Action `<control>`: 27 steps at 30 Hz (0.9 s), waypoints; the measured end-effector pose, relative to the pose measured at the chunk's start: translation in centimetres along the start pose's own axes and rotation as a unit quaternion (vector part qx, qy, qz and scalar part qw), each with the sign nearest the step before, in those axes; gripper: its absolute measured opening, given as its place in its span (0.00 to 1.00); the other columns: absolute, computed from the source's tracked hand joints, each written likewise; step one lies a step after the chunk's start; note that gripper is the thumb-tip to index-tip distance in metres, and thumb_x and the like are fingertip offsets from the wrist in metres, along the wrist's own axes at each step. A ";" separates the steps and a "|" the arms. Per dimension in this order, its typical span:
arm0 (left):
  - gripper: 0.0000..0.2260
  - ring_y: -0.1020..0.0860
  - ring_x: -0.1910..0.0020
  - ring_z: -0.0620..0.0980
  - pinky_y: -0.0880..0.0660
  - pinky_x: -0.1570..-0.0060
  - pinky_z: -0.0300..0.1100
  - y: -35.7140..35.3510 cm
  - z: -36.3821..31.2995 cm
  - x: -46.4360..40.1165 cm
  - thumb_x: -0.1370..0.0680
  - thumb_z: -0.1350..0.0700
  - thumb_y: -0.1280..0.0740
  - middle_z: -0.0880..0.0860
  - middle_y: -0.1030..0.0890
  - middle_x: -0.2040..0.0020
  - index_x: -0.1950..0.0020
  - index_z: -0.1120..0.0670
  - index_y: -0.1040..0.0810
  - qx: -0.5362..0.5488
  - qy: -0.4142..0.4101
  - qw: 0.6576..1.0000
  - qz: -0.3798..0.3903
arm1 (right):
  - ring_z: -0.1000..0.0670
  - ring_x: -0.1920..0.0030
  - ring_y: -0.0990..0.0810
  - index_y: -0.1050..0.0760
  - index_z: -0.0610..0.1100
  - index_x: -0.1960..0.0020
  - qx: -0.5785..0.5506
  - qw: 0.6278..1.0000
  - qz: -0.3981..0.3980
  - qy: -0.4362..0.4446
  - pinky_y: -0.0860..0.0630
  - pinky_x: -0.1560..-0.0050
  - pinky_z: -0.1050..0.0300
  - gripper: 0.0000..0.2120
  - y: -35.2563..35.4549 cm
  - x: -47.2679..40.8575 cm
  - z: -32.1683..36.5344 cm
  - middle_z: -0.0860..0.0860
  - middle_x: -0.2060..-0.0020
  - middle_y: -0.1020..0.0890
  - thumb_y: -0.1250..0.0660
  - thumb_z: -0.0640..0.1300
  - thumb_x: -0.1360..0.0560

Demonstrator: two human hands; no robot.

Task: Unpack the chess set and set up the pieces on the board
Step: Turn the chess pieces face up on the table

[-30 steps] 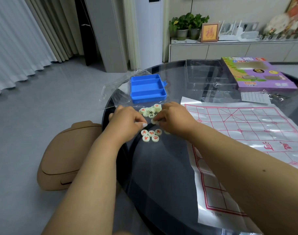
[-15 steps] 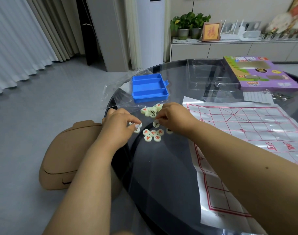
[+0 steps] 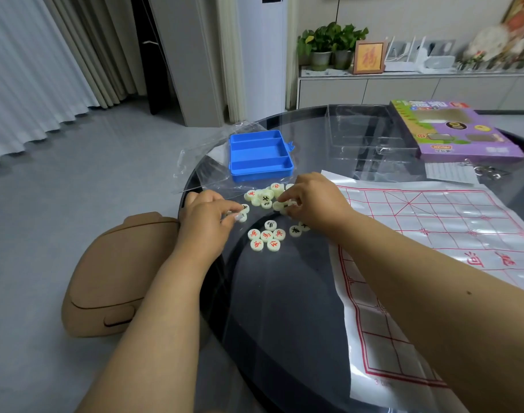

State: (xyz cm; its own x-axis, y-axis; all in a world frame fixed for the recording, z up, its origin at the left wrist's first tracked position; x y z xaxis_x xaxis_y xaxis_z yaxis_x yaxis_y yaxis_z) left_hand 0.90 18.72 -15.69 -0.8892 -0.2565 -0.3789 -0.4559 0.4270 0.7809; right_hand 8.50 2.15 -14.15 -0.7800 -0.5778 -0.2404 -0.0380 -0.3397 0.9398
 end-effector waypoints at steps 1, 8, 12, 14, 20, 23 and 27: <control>0.09 0.37 0.49 0.44 0.35 0.44 0.39 0.2 -0.3 0.1 0.23 0.56 0.31 0.46 0.27 0.53 0.46 0.47 0.16 0.002 -0.009 1.000 0.000 | 0.51 0.51 0.30 0.20 0.52 0.42 -0.004 1.000 -0.005 0.004 0.39 0.56 0.60 0.13 0.2 0.0 0.2 0.53 0.57 0.29 0.32 0.48 0.26; 0.17 0.38 0.41 0.47 0.44 0.39 0.39 -1.6 -3.3 1.0 0.25 0.53 0.43 0.41 0.31 0.44 0.49 0.36 0.18 0.069 -0.011 0.982 0.176 | 0.54 0.52 0.29 0.16 0.50 0.49 -0.105 0.993 0.054 -0.020 0.34 0.58 0.64 0.16 2.2 1.2 -0.9 0.55 0.59 0.27 0.36 0.34 0.29; 0.12 0.38 0.41 0.49 0.41 0.44 0.41 -2.0 -2.0 1.3 0.25 0.41 0.46 0.44 0.32 0.41 0.52 0.36 0.23 0.049 0.066 0.978 0.191 | 0.53 0.52 0.28 0.16 0.48 0.49 -0.115 0.988 0.103 -0.031 0.28 0.57 0.64 0.16 3.1 2.4 -1.3 0.54 0.57 0.26 0.36 0.33 0.29; 0.17 0.39 0.41 0.48 0.40 0.46 0.41 -1.3 -2.0 1.2 0.27 0.38 0.50 0.45 0.32 0.40 0.49 0.40 0.26 0.028 0.069 0.985 0.158 | 0.51 0.50 0.26 0.16 0.47 0.49 -0.119 0.985 0.115 -0.045 0.25 0.52 0.56 0.12 3.3 2.8 -1.5 0.51 0.54 0.24 0.34 0.35 0.28; 0.15 0.44 0.42 0.42 0.45 0.38 0.42 -2.4 -7.8 2.5 0.18 0.45 0.50 0.35 0.37 0.46 0.47 0.32 0.23 0.050 -0.047 0.967 0.246 | 0.50 0.52 0.27 0.17 0.47 0.47 -0.099 0.986 0.125 -0.056 0.27 0.55 0.57 0.12 2.9 3.2 -1.9 0.52 0.57 0.26 0.34 0.38 0.27; 0.13 0.42 0.38 0.47 0.42 0.40 0.43 -3.8 -7.2 2.5 0.20 0.40 0.48 0.40 0.37 0.43 0.44 0.38 0.26 0.021 -0.015 0.965 0.262 | 0.49 0.49 0.27 0.17 0.48 0.47 -0.079 0.987 0.133 -0.050 0.25 0.49 0.54 0.14 2.5 3.4 -2.0 0.51 0.55 0.25 0.35 0.36 0.28; 0.15 0.46 0.43 0.41 0.47 0.41 0.40 -3.4 -6.4 1.9 0.19 0.42 0.50 0.36 0.37 0.45 0.44 0.39 0.25 0.012 -0.005 0.969 0.245 | 0.48 0.50 0.27 0.18 0.48 0.44 -0.055 0.985 0.154 -0.055 0.24 0.50 0.53 0.16 1.5 3.2 -2.3 0.51 0.56 0.26 0.36 0.37 0.28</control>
State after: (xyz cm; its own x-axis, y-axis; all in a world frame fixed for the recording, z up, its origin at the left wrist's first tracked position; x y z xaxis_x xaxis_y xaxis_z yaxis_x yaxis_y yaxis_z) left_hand 0.97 11.25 -15.91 -0.9995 -0.0097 0.0300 0.0208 0.5153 0.8567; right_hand 7.39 -1.89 -14.00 -0.8068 -0.5847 0.0850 0.2743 -0.2431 0.9304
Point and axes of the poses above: each hand's wrist, its own x-axis away from the middle knuckle, its own y-axis out of the back of the hand, z = x × y, the point moved 8 cm from there along -x, towards the middle knuckle
